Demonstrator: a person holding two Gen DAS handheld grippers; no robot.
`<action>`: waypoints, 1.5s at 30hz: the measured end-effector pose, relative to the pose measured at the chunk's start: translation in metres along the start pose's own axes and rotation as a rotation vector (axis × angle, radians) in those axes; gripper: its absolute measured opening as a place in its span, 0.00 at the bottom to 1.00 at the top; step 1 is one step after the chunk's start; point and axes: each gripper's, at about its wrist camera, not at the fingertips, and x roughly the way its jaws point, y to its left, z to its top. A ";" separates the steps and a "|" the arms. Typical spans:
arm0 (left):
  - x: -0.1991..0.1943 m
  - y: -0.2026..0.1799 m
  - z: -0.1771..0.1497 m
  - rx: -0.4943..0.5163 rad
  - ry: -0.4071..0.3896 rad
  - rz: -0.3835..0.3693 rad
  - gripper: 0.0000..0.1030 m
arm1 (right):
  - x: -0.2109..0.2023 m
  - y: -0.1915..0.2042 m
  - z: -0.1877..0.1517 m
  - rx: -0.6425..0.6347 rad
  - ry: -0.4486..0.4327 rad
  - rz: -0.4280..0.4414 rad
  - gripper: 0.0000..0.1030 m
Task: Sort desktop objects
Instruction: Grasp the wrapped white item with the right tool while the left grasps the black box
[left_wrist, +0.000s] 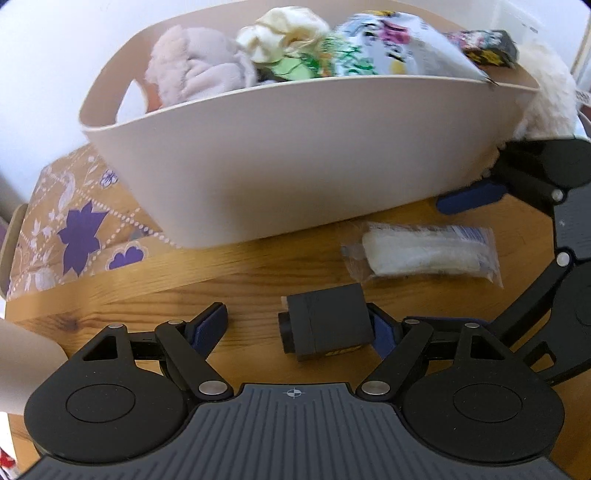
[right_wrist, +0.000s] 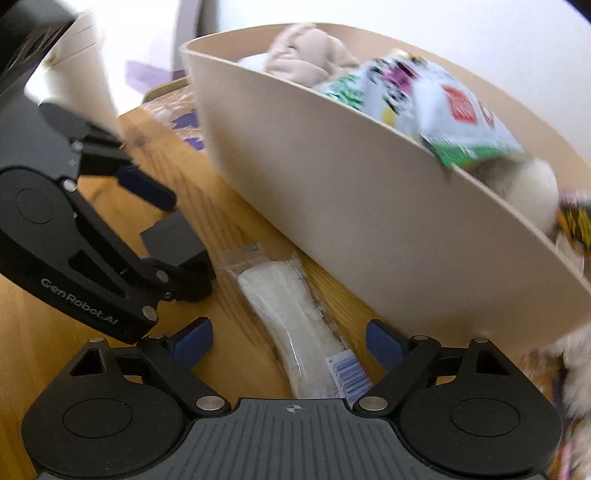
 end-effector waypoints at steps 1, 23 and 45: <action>0.001 0.003 0.000 -0.021 0.007 -0.007 0.81 | 0.000 -0.001 -0.002 0.024 -0.002 0.000 0.89; -0.003 0.007 -0.006 -0.052 -0.024 0.017 0.62 | -0.013 -0.003 -0.009 0.163 0.007 -0.071 0.43; -0.038 0.008 -0.028 -0.035 -0.034 0.027 0.44 | -0.053 0.038 -0.023 0.080 -0.052 -0.142 0.20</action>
